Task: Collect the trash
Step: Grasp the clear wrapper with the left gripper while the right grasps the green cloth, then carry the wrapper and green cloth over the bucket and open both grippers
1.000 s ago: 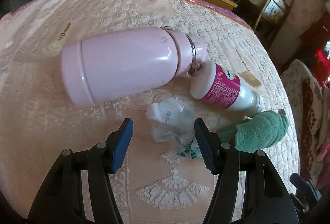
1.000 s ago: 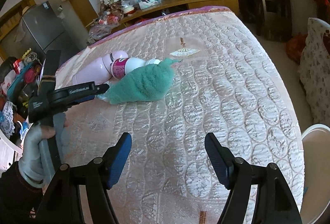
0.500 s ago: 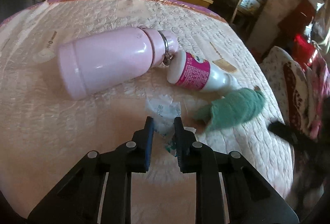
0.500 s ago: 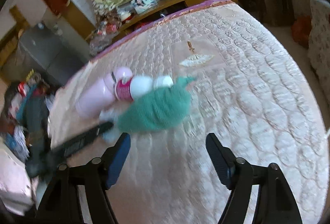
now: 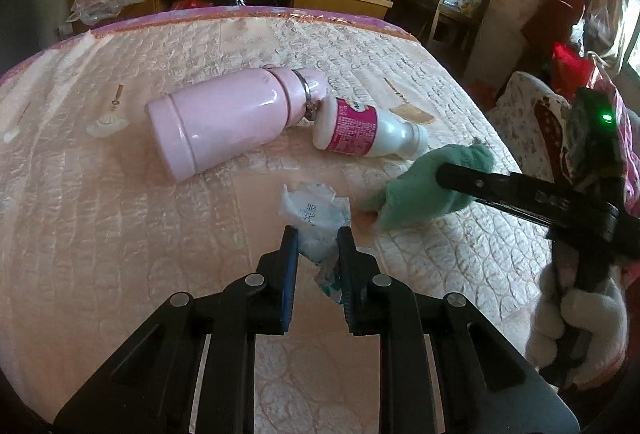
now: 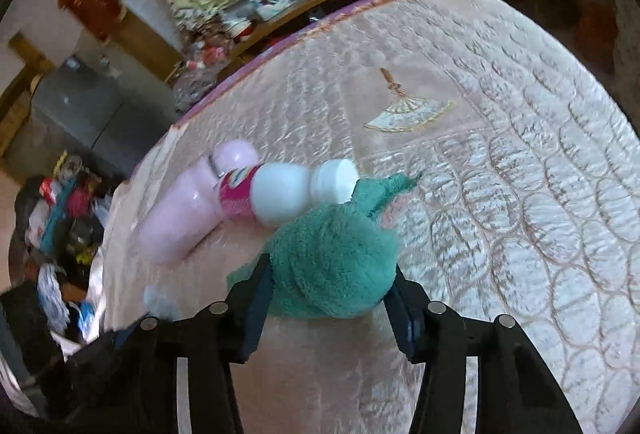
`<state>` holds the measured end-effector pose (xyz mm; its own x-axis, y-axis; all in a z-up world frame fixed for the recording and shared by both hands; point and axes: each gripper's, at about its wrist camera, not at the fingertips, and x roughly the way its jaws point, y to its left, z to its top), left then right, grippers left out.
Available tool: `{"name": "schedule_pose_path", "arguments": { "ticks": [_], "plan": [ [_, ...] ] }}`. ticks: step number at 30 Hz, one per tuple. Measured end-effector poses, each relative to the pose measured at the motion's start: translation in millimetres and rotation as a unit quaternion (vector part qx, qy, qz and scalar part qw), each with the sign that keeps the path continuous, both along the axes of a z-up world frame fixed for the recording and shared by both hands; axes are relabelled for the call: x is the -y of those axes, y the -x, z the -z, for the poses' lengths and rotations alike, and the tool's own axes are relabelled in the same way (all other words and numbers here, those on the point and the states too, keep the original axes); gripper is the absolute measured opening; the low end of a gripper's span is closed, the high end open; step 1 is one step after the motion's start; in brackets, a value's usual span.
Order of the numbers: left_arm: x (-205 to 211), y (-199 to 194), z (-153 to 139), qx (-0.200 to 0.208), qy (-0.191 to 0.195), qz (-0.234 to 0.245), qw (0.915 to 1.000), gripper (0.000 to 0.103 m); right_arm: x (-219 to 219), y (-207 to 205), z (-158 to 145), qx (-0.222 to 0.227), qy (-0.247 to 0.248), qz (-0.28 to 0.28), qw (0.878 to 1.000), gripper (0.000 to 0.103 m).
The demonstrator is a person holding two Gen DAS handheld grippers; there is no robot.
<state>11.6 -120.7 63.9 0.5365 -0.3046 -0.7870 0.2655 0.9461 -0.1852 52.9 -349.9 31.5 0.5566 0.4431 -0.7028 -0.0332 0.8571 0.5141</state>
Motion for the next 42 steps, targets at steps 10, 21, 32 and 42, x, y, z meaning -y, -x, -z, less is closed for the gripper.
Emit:
{"name": "schedule_pose_path", "arguments": {
  "ticks": [10, 21, 32, 42],
  "plan": [
    [22, 36, -12, 0.018, -0.004, 0.022, 0.9996, 0.017, 18, 77, -44, 0.049, 0.053, -0.014, 0.997, 0.050],
    [60, 70, -23, 0.029, -0.015, 0.060, 0.9977, 0.017, 48, 141, -52, 0.045, 0.087, 0.002, 0.995, 0.050],
    [128, 92, -31, 0.033, -0.016, 0.119, 0.9922, 0.017, 89, 176, -58, 0.046, 0.119, 0.040, 0.991, 0.050],
    [201, 106, -34, 0.029, -0.008, 0.178, 0.9836, 0.017, 142, 203, -64, 0.043, 0.138, 0.087, 0.986, 0.050]
  ]
}}
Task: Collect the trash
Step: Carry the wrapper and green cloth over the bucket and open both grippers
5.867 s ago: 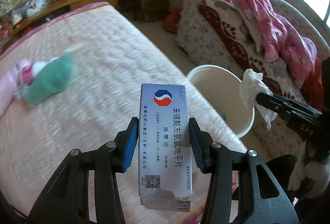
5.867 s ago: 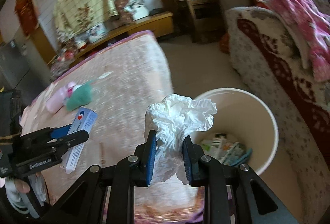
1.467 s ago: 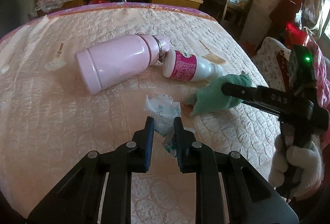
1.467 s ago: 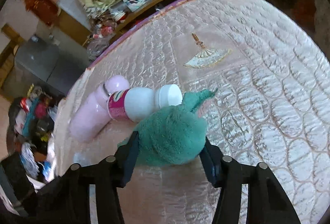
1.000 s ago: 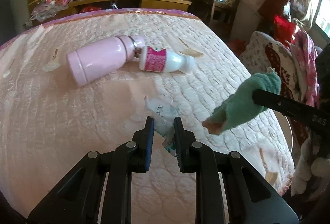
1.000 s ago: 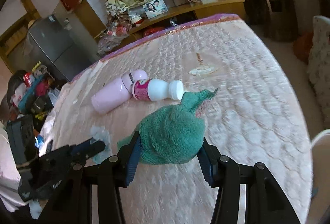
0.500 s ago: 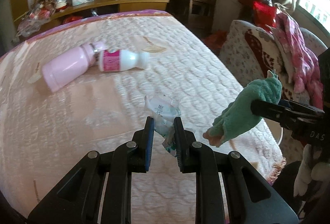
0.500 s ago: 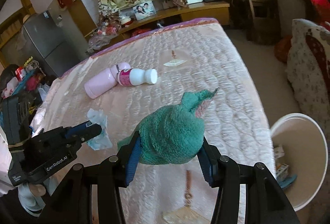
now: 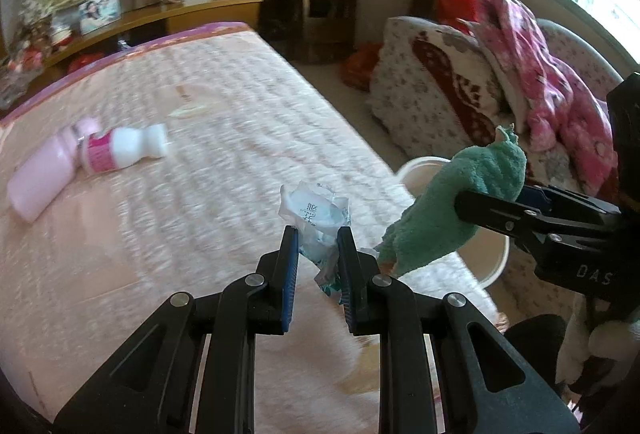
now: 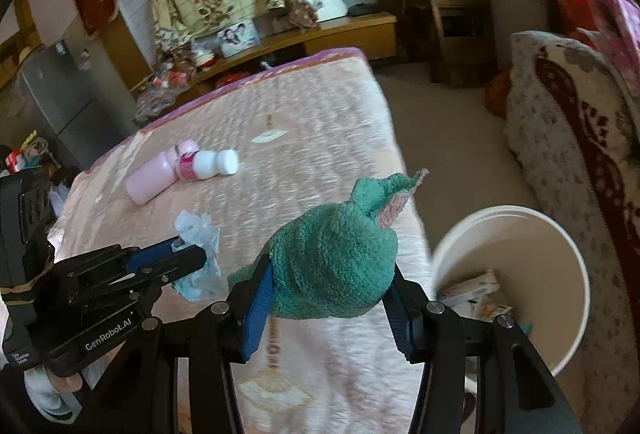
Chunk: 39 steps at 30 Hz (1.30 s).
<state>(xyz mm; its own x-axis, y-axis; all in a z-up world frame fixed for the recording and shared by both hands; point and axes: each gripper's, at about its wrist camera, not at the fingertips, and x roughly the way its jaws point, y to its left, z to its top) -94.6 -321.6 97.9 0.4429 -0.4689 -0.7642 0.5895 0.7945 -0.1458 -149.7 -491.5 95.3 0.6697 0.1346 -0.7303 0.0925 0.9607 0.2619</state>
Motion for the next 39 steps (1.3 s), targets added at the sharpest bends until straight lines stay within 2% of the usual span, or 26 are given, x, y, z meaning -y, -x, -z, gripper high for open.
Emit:
{"name": "schedule_pose_path", "arguments": {
  "ticks": [11, 18, 30, 33, 39],
  "plan": [
    [78, 10, -1, -0.019, 0.018, 0.064, 0.9976, 0.017, 70, 36, 5, -0.015, 0.032, 0.072, 0.997, 0.050],
    [119, 11, 11, -0.043, 0.023, 0.097, 0.9941, 0.017, 109, 53, 20, -0.036, 0.041, 0.112, 0.992, 0.050],
    [158, 15, 35, -0.057, 0.010, 0.115, 0.9917, 0.018, 143, 59, 53, -0.079, 0.042, 0.142, 0.986, 0.051],
    [161, 15, 39, -0.051, 0.006, 0.115, 0.9920, 0.024, 149, 59, 62, -0.092, 0.039, 0.148, 0.984, 0.051],
    [161, 13, 42, -0.053, 0.014, 0.114, 0.9919, 0.043, 151, 58, 67, -0.102, 0.046, 0.157, 0.981, 0.054]
  ]
}}
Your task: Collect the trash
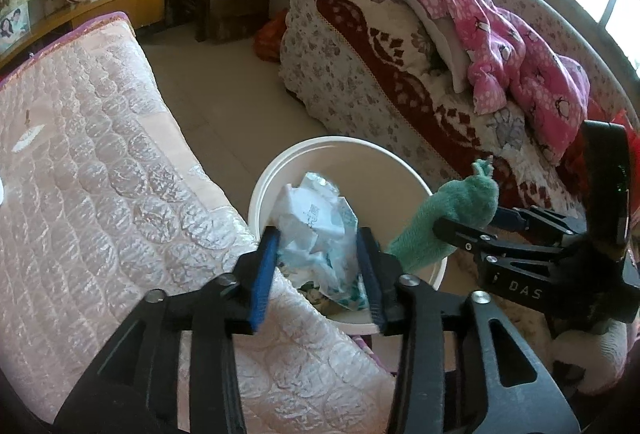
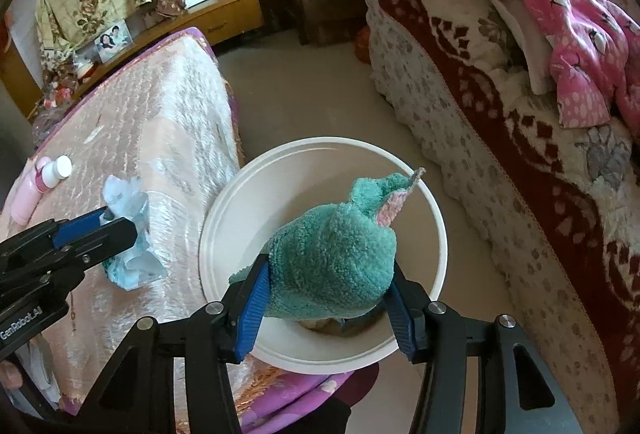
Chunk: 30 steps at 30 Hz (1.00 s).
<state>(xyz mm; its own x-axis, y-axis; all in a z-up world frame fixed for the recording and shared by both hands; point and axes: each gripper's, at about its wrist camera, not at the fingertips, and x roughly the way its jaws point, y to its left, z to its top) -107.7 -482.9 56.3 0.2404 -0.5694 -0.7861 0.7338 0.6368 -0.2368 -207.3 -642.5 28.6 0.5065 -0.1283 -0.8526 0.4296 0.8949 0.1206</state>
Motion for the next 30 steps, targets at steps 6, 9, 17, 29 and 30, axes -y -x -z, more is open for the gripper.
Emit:
{"name": "schedule_pose_path", "arguments": {
  "ticks": [6, 9, 17, 29, 30],
  "plan": [
    [-8, -2, -3, -0.003, 0.014, -0.006, 0.9999, 0.056, -3, 0, -4, 0.008, 0.004, 0.000, 1.000, 0.073],
    [-15, -2, -5, 0.004, 0.017, -0.014, 0.9998, 0.056, -9, -1, -10, 0.011, 0.012, -0.006, 1.000, 0.074],
    [-36, 10, -17, 0.046, 0.017, -0.037, 0.9981, 0.056, -31, 9, -30, 0.044, 0.025, -0.013, 0.999, 0.074],
    [-71, 47, -54, 0.131, 0.038, -0.077, 0.9876, 0.056, -73, 41, -70, 0.108, 0.069, 0.020, 0.992, 0.074],
    [-74, 49, -57, 0.135, 0.042, -0.079, 0.9867, 0.056, -76, 45, -74, 0.114, 0.075, 0.023, 0.990, 0.075]
  ]
}}
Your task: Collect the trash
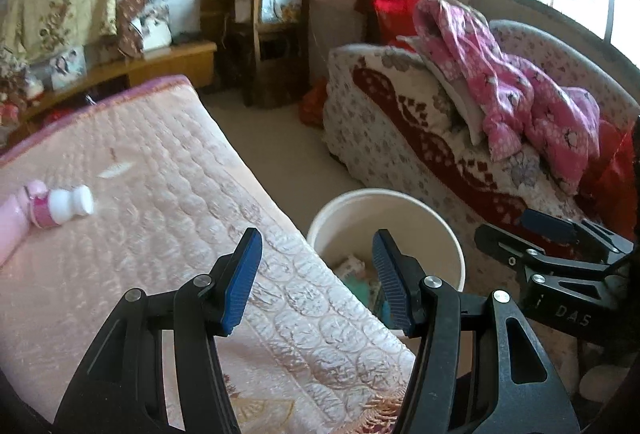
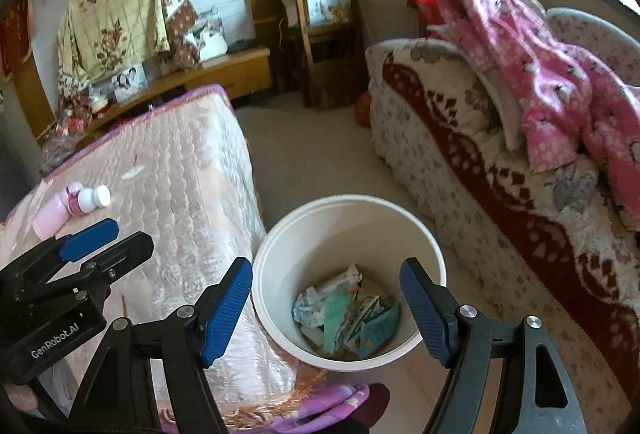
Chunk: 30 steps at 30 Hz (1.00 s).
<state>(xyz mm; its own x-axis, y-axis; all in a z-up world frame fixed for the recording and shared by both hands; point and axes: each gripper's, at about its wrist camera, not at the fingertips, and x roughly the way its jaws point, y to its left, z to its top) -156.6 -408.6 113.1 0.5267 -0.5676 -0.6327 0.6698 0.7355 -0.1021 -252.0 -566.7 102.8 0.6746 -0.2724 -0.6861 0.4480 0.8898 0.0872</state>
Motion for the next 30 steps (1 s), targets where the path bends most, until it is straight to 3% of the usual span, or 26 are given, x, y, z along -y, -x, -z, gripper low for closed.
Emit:
{"name": "schedule_pose_path", "arguments": {
  "ticks": [2, 17, 30],
  "plan": [
    [-6, 4, -6, 0.006, 0.007, -0.005, 0.9999, 0.056, -3, 5, -6, 0.009, 0.005, 0.006, 1.000, 0.079],
    [-34, 35, -35, 0.060, 0.014, -0.030, 0.9977, 0.056, -29, 39, -43, 0.055, 0.043, 0.051, 0.996, 0.082],
    [-54, 48, -52, 0.085, 0.033, -0.039, 0.9951, 0.056, -49, 49, -62, 0.077, 0.061, 0.041, 0.994, 0.088]
  ]
}}
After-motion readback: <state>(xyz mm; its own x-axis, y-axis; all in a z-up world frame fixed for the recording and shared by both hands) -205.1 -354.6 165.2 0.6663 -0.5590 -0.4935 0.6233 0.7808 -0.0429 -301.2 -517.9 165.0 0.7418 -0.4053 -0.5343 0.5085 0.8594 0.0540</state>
